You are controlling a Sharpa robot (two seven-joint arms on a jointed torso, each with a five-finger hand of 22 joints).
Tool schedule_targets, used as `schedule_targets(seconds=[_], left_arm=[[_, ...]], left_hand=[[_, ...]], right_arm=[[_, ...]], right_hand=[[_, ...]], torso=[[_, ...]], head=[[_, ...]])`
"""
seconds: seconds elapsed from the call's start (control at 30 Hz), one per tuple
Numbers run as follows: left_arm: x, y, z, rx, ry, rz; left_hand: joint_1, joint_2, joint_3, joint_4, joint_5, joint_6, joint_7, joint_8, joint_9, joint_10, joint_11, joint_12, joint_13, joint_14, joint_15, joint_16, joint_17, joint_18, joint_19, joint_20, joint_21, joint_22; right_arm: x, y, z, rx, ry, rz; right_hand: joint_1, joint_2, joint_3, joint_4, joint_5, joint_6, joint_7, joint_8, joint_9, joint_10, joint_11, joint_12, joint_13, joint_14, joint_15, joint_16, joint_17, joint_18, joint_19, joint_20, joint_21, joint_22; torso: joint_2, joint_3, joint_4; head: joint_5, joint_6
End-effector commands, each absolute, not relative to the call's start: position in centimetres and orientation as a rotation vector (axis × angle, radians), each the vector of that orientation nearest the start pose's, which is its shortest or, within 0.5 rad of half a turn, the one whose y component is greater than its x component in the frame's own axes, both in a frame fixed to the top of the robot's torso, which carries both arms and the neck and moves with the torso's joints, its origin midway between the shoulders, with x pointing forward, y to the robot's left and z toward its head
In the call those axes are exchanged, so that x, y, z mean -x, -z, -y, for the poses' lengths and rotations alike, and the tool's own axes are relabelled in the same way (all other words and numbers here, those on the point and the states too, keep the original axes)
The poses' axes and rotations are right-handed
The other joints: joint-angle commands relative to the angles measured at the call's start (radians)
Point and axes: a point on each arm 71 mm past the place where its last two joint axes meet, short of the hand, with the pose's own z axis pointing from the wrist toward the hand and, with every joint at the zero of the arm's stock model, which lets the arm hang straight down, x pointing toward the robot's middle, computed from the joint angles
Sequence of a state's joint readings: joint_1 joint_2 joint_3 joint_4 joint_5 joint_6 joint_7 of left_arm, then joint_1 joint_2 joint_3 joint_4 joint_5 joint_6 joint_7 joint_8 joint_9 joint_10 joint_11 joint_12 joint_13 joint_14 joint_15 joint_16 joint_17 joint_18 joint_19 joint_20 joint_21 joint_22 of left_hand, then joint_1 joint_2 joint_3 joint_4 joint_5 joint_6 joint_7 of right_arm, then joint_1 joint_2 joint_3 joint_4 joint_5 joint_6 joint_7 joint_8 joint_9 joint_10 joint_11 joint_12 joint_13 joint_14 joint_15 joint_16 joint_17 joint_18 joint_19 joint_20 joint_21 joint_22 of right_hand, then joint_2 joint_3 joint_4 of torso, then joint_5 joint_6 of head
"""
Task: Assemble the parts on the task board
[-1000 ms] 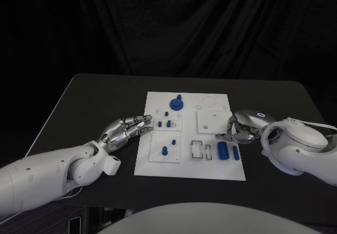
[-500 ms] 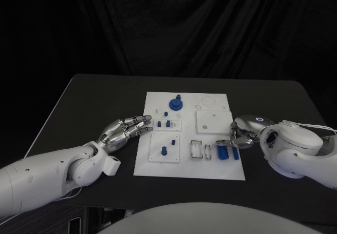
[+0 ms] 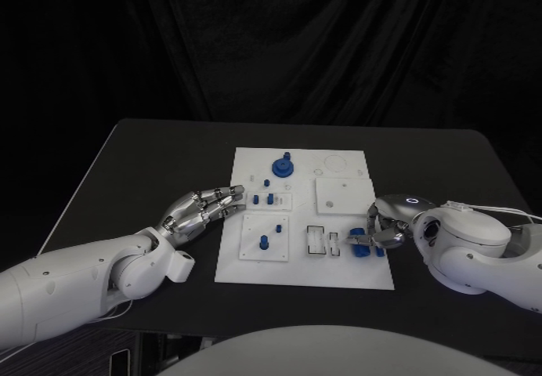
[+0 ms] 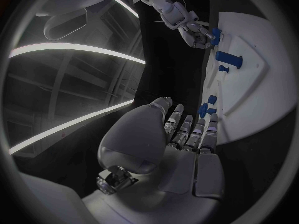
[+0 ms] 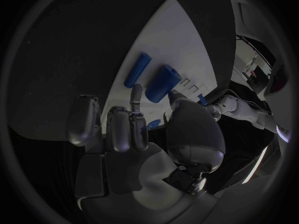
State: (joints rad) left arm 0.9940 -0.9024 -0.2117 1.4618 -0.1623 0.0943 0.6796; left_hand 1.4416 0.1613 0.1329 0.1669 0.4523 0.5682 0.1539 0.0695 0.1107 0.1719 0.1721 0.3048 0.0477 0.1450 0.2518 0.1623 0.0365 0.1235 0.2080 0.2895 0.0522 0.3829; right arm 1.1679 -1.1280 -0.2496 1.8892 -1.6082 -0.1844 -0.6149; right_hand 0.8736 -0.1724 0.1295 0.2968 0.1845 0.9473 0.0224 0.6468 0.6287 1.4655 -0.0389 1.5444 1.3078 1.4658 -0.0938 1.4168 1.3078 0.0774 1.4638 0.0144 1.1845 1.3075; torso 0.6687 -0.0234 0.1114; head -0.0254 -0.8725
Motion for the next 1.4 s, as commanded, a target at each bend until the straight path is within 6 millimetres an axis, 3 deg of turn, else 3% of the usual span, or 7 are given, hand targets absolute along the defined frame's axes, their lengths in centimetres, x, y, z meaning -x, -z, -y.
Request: schedule_targets(seconds=[0.03, 0.53, 0.77, 0.87, 0.97, 1.1, 1.4], left_arm=[[-40.4, 30.6, -23.7, 0.997, 1.877, -1.582], [-40.0, 31.3, -23.8, 1.015, 1.873, -1.595], [-39.9, 31.4, -23.8, 1.02, 1.871, -1.6], [-39.8, 31.4, -23.9, 1.022, 1.87, -1.601], [-39.8, 31.5, -24.0, 1.023, 1.869, -1.6], [-39.8, 31.5, -24.0, 1.024, 1.868, -1.6], [-39.8, 31.5, -23.9, 1.024, 1.87, -1.601]], left_hand=[[-0.008, 0.0, 0.001, 0.006, 0.002, 0.002, 0.004, 0.006, 0.0, -0.007, -0.001, 0.001, -0.001, -0.007, 0.001, 0.001, -0.001, -0.02, -0.003, 0.002, -0.001, -0.001], [-0.008, 0.0, 0.002, 0.006, 0.001, 0.003, 0.006, 0.006, 0.0, -0.008, 0.0, 0.001, -0.001, -0.008, -0.001, 0.001, -0.001, -0.02, -0.002, 0.002, -0.001, -0.001], [-0.008, 0.0, 0.002, 0.006, 0.001, 0.003, 0.007, 0.006, 0.0, -0.008, 0.002, 0.002, -0.001, -0.009, -0.002, 0.001, -0.001, -0.019, -0.002, 0.002, -0.001, -0.002], [-0.009, -0.001, 0.002, 0.007, -0.001, 0.004, 0.009, 0.007, 0.001, -0.006, 0.004, 0.006, 0.0, -0.009, -0.003, 0.001, -0.001, -0.019, -0.003, 0.002, -0.001, -0.003], [-0.009, -0.001, 0.002, 0.007, -0.001, 0.004, 0.009, 0.007, 0.001, -0.006, 0.004, 0.006, 0.0, -0.009, -0.003, 0.001, -0.001, -0.019, -0.003, 0.002, -0.001, -0.003], [-0.009, -0.001, 0.003, 0.007, -0.002, 0.003, 0.009, 0.007, 0.0, -0.004, 0.007, 0.01, 0.001, -0.009, -0.003, 0.001, -0.001, -0.018, -0.002, 0.002, -0.001, -0.003], [-0.009, -0.001, 0.003, 0.007, -0.002, 0.003, 0.009, 0.007, 0.0, -0.004, 0.007, 0.01, 0.001, -0.009, -0.003, 0.001, -0.001, -0.018, -0.002, 0.002, -0.001, -0.003]], right_arm=[[-36.9, 25.4, 25.4, 0.11, -0.149, -2.041], [-36.5, 27.1, 24.4, 0.115, -0.202, -2.082], [-36.3, 28.0, 24.6, 0.04, -0.216, -2.146], [-36.2, 27.9, 24.6, -0.04, -0.266, -2.142], [-36.1, 27.6, 24.6, -0.144, -0.344, -2.106], [-35.8, 26.7, 24.3, -0.282, -0.463, -2.03], [-35.4, 25.8, 23.0, -0.387, -0.579, -1.991]], right_hand=[[0.032, 0.007, 0.012, 0.0, 0.035, 0.013, 0.002, -0.033, -0.02, 0.004, -0.001, -0.009, 0.144, 0.038, 0.0, -0.007, 0.06, -0.002, -0.008, 0.003, -0.007, 0.164], [0.189, 0.027, 0.057, -0.005, 0.17, 0.028, 0.01, -0.121, -0.072, 0.011, 0.006, -0.01, 0.151, 0.047, 0.004, 0.01, 0.081, -0.002, -0.012, 0.007, 0.003, 0.164], [0.275, 0.028, 0.117, -0.012, 0.402, 0.016, 0.017, -0.165, -0.104, 0.023, 0.011, -0.006, 0.165, 0.054, 0.008, 0.028, 0.103, -0.003, -0.012, 0.011, 0.014, 0.166], [0.319, 0.013, 0.161, -0.021, 0.572, 0.025, 0.013, -0.161, -0.103, 0.069, 0.005, 0.012, 0.219, 0.076, 0.002, 0.075, 0.159, -0.008, -0.001, 0.006, 0.046, 0.173], [0.313, 0.013, 0.182, -0.012, 0.63, 0.036, 0.008, -0.151, -0.097, 0.102, 0.0, 0.025, 0.259, 0.089, -0.003, 0.106, 0.199, -0.018, 0.018, 0.001, 0.101, 0.186], [0.276, 0.015, 0.192, -0.007, 0.637, 0.054, -0.001, -0.134, -0.087, 0.105, -0.008, 0.026, 0.263, 0.101, -0.01, 0.14, 0.244, -0.033, 0.046, -0.007, 0.182, 0.206], [0.162, 0.038, 0.176, -0.006, 0.48, 0.066, -0.006, -0.129, -0.082, 0.105, -0.012, 0.026, 0.263, 0.102, -0.014, 0.144, 0.249, -0.04, 0.055, -0.011, 0.222, 0.215]], torso=[[-0.001, -0.0004, 0.0], [-0.001, 0.0003, -0.0006], [-0.002, 0.0001, 0.0001], [-0.002, 0.0, -0.0003], [-0.003, -0.0005, -0.001], [-0.002, -0.0001, 0.0001], [-0.002, 0.0011, 0.0]], head=[[0.002, 0.0], [0.002, 0.0], [0.008, 0.0], [0.009, 0.0], [0.011, 0.0], [0.009, 0.0], [0.005, 0.0]])
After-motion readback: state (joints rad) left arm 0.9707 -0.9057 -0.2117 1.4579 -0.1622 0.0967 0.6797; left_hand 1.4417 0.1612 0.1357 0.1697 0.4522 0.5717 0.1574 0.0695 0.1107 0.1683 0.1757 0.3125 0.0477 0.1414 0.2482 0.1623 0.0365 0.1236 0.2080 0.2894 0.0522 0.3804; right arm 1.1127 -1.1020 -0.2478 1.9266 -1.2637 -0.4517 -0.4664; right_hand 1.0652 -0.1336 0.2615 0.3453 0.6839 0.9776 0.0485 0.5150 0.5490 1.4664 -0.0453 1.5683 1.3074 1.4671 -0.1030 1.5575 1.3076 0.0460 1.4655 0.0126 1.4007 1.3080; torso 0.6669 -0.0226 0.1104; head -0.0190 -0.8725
